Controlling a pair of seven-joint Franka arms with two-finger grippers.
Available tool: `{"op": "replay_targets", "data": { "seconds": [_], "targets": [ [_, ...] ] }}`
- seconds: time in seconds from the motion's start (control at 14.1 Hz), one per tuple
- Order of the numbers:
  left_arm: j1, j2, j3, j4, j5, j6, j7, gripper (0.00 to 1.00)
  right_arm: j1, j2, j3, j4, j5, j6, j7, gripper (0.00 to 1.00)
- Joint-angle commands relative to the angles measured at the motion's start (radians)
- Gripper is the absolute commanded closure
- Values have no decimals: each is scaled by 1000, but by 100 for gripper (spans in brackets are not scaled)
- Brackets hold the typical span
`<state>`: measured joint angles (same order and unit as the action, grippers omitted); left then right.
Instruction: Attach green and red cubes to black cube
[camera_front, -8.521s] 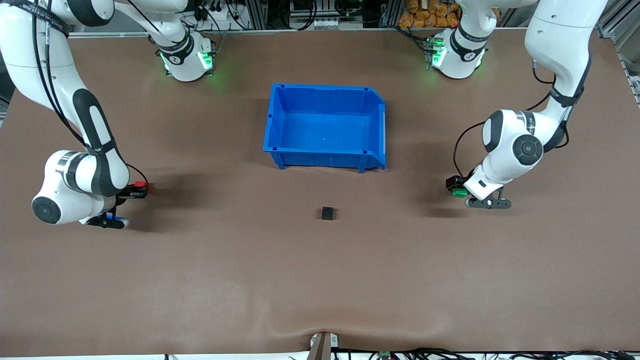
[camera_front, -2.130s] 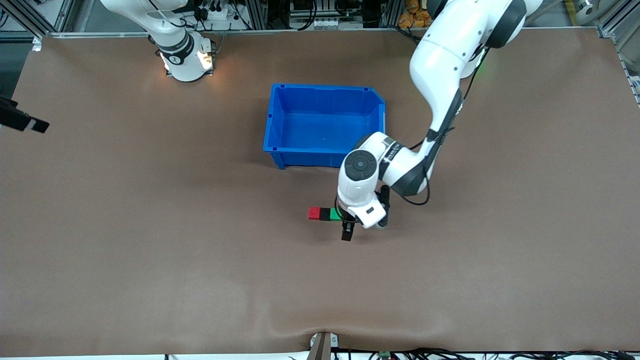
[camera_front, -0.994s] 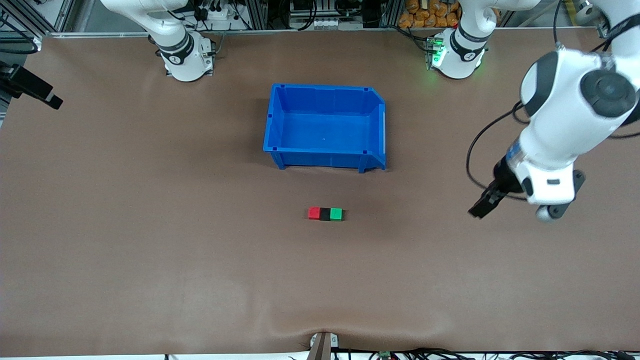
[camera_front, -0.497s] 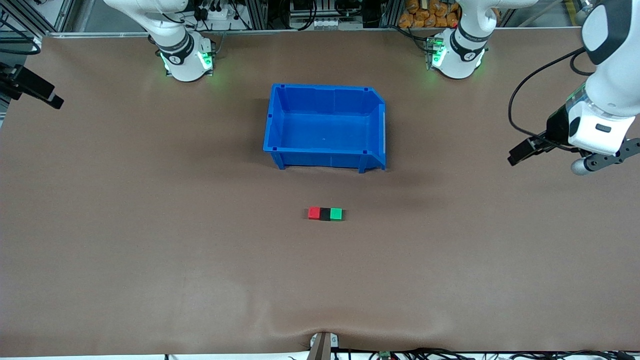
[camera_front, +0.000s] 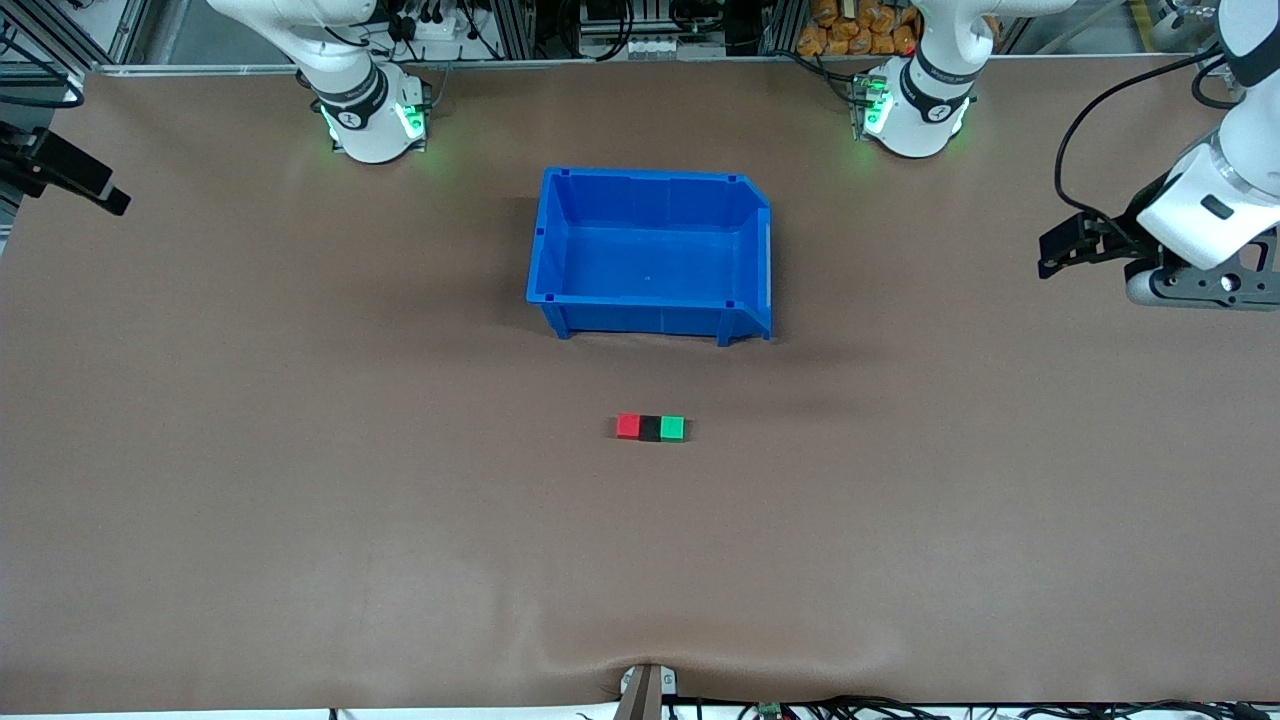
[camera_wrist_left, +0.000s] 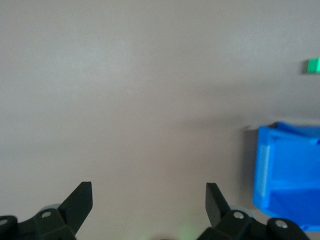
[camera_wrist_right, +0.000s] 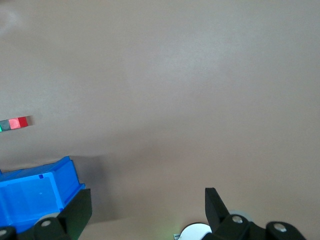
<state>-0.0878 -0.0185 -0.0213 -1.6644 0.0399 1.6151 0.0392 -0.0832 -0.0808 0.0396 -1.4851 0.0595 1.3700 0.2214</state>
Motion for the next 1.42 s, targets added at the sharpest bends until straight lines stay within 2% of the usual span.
{"op": "replay_targets", "data": {
  "seconds": [0.0,0.36,0.78,1.35],
  "targets": [
    [2,17,-6,54,31,-58,70,0,-18,10,23,25,-41,-17,-26,0],
    [3,17,-5,86,29,-72,68,0,-15,10,26,25,-63,-14,-191,0],
    [13,20,0,86,17,-81,71,0,23,15,28,29,-66,-16,-189,0],
    [14,9,-9,86,-2,-86,14,0,16,18,23,22,-63,-19,-203,0]
  ]
}}
